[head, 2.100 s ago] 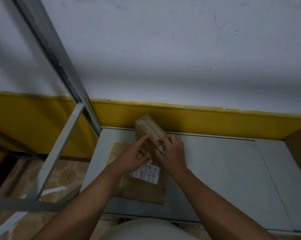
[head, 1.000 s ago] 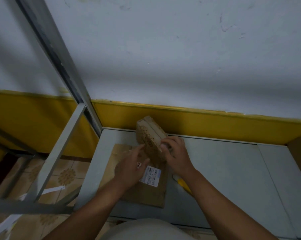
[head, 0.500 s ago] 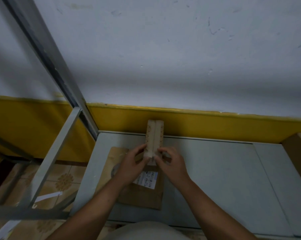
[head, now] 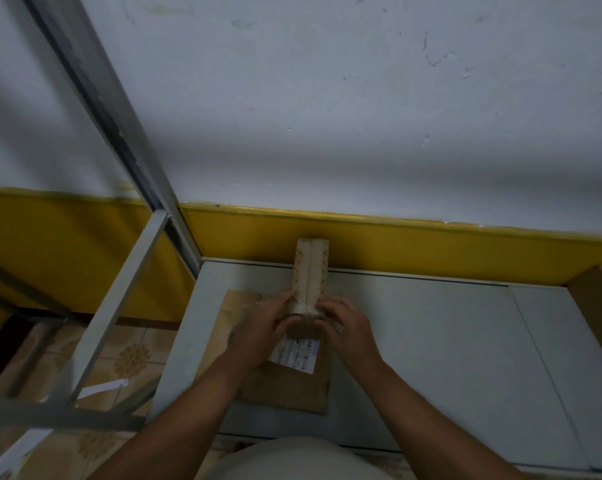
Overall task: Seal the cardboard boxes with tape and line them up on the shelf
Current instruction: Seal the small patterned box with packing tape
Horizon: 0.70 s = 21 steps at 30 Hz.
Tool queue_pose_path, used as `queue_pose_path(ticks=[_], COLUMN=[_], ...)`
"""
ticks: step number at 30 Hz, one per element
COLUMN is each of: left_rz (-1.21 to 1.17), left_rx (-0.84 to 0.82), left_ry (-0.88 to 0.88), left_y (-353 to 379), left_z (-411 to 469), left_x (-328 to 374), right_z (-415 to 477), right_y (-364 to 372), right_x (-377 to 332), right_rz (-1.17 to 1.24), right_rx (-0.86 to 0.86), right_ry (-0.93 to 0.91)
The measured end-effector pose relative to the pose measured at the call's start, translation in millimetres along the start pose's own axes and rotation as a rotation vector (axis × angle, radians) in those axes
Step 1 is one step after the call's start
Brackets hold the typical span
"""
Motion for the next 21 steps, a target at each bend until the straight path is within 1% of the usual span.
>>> queue_pose_path(ticks=[4, 10, 15, 17, 19, 21], left_rz=[0.031, -0.175, -0.113, -0.129, -0.144, -0.14], left_rx=[-0.052, -0.033, -0.028, 0.01, 0.084, 0.133], left_ry=[0.048, 0.0, 0.033, 0.024, -0.007, -0.043], left_y=[-2, -1, 1, 2, 1, 1], left_z=[0, -2, 0, -1, -4, -5], left_x=[-8, -5, -11, -11, -12, -14], right_z=[2, -1, -4, -3, -3, -4], right_y=[4, 7, 7, 5, 4, 2], right_x=[0, -4, 1, -2, -6, -7], right_rz=[0.079, 0.146, 0.154, 0.162, 0.155, 0.1], right_rx=[0.0, 0.056, 0.072, 0.089, 0.119, 0.155], right_ry=[0.034, 0.071, 0.094, 0.109, 0.135, 0.168])
Point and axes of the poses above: each hand's wrist, its own z-axis towards the middle knuckle, its own y-axis out of the palm, x = y × z, the point moved 1 cm from there along z, towards the middle knuckle, and after that the axes turned 4 degrees about -z, right-handed, at the moved point
